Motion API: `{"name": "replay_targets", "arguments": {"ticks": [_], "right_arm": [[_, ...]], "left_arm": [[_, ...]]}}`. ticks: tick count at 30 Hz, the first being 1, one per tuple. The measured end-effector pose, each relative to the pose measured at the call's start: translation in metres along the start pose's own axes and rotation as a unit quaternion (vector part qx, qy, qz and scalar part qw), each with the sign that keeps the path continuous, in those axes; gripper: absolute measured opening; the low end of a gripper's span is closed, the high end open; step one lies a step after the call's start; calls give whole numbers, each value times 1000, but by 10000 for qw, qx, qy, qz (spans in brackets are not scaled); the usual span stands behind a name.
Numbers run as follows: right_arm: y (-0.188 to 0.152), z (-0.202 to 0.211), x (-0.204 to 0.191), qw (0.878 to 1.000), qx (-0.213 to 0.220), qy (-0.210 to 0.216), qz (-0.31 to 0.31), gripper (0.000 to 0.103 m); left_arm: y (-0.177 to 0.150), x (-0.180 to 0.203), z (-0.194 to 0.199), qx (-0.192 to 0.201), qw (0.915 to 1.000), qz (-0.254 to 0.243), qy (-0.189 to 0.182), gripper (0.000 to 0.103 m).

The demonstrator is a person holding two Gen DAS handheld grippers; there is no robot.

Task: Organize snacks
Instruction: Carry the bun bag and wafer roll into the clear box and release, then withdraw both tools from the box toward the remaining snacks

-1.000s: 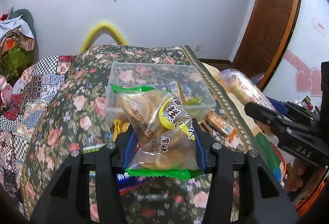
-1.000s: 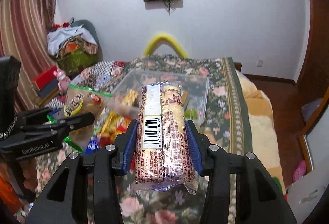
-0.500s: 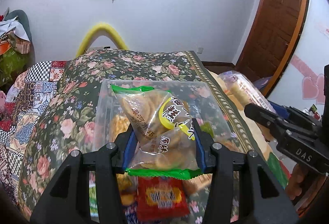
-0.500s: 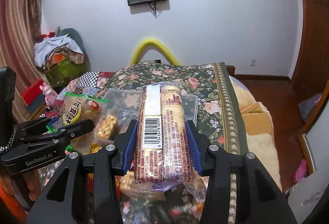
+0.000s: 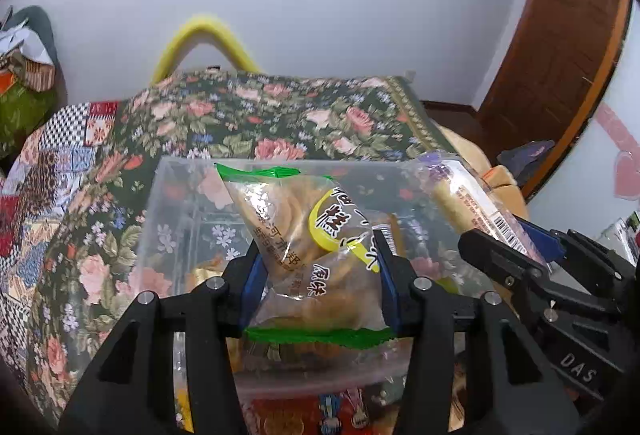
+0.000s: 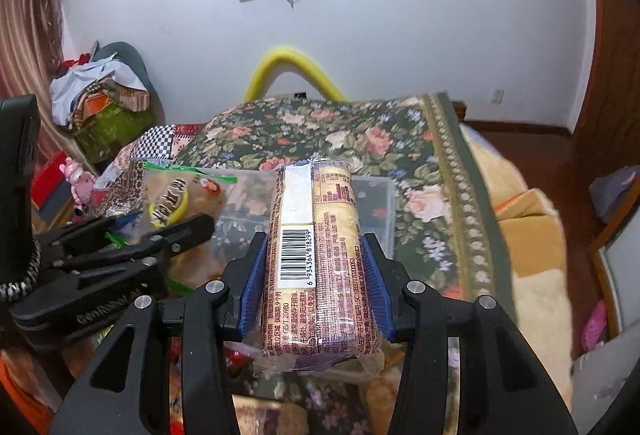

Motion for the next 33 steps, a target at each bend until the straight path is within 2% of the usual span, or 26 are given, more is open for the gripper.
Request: {"name": "replay_targets", "arguments": {"ticks": [9,16,20,25,33], "right_arm": [[-6,-24,3,9993,-324,-128,105,43],[-8,-31,5,9989,-440,-114,65,43],[-5,-25,3,9992,-374,-87,69,44],[0,-6,-3,9997,-207,-65,148,48],[-3,35,-13,9994,87,-119,319,48]], "left_arm": [[-1,-6,-35,-373,9992,145,-22,49],[0,-6,-30,-322,9994,81,-13,53],[0,-7,-18,-225,9997,6,60,61],[1,-4,6,-84,9998,-140,80,63],[-3,-6,61,210,9993,-295,58,68]]}}
Point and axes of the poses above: each gripper's, at about its wrist camera, not at the fingertips, and z roughly against the way its jaws point, x to its right, y to its top, the point moved 7 cm from there along -z, roughly the way its jaws point
